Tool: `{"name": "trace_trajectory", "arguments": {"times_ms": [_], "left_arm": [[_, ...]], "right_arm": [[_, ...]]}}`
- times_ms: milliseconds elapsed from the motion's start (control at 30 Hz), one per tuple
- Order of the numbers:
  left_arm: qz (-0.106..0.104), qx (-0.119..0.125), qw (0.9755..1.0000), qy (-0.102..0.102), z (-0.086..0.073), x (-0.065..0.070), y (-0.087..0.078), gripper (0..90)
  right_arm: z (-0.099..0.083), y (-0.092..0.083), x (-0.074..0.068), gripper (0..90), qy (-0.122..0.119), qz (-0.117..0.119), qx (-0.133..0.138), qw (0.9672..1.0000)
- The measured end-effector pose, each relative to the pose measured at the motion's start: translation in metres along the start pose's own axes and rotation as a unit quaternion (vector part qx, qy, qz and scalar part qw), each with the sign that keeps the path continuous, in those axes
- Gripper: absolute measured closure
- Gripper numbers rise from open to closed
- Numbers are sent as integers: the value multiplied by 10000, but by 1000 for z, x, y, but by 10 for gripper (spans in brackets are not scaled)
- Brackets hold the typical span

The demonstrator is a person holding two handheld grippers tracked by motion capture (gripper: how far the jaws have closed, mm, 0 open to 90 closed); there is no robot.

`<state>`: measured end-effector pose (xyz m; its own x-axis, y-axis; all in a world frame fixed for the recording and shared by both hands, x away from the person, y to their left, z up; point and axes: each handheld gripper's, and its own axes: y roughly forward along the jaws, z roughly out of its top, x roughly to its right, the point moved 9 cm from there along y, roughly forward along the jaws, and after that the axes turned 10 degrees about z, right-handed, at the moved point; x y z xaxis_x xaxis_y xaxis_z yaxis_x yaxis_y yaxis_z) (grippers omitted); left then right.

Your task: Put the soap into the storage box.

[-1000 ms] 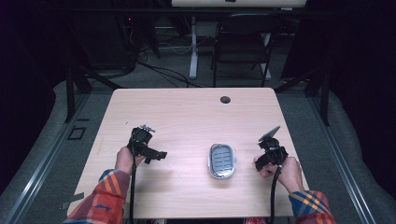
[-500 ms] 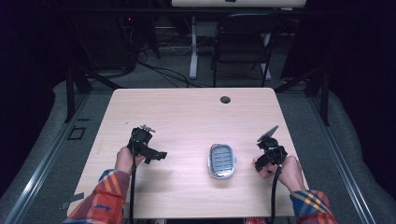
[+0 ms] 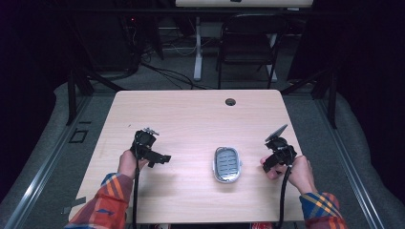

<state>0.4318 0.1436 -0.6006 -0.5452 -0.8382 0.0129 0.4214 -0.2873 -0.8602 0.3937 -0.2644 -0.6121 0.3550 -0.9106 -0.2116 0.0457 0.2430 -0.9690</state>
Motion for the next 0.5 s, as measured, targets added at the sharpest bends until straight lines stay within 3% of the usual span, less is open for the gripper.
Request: {"name": "trace_trajectory", "arguments": {"times_ms": [33,100,300,500], "left_arm": [[9,5,10000,3,0,0,0,0],[4,4,10000,13,0,1,0,0],[3,5,10000,23,0,1,0,0],[-12,-11,10000,19,0,1,0,0]], "right_arm": [[1,1,0,371,38,13,92,9999],[0,-2,1,371,-26,9,-25,10000],[3,-8,-1,371,-35,11,123,9999],[5,-13,-4,372,-156,14,68,9999]]}}
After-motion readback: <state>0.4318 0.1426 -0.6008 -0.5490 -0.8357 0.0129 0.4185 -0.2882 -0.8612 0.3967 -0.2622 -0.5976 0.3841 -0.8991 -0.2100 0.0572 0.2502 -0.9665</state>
